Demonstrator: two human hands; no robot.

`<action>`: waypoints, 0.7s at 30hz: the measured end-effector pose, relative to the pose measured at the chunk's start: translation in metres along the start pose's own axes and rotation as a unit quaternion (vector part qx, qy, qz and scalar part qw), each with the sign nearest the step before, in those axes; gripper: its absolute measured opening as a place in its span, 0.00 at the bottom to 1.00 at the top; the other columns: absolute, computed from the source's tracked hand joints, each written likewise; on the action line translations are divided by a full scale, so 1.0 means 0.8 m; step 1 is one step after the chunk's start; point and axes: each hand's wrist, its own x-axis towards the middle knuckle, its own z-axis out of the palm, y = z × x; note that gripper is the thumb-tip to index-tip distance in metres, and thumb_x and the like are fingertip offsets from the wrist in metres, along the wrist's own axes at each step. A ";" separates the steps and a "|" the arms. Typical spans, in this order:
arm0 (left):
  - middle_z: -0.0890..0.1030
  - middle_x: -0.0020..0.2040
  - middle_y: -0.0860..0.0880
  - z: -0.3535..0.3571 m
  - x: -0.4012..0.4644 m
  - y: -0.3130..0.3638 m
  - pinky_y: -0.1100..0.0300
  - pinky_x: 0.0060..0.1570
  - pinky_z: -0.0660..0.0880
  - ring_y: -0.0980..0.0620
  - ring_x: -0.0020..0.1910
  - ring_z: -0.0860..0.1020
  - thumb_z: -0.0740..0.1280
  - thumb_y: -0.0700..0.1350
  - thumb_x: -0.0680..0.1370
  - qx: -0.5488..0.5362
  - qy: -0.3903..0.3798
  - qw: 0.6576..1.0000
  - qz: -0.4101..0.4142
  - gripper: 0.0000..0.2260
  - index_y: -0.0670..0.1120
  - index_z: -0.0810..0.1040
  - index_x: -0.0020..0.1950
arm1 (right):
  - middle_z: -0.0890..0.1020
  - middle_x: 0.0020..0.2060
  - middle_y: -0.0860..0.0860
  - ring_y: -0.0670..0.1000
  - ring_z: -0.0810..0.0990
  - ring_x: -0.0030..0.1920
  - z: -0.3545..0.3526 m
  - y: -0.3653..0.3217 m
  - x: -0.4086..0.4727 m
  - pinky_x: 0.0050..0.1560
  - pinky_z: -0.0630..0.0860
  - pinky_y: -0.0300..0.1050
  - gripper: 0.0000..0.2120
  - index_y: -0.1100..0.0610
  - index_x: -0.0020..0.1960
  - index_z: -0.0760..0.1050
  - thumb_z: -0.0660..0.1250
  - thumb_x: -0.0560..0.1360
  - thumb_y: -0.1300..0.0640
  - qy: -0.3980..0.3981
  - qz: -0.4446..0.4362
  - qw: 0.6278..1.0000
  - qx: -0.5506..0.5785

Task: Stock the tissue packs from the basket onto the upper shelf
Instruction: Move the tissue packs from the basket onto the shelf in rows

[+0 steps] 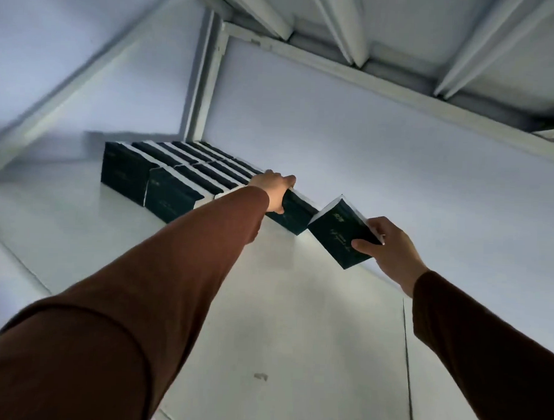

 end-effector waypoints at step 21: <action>0.72 0.63 0.45 0.050 0.097 -0.050 0.50 0.62 0.65 0.44 0.66 0.67 0.57 0.41 0.80 0.224 0.068 0.971 0.052 0.16 0.49 0.76 0.65 | 0.70 0.59 0.54 0.57 0.70 0.61 0.074 0.003 0.141 0.57 0.72 0.51 0.23 0.53 0.65 0.72 0.72 0.72 0.51 0.031 0.034 0.967 -0.252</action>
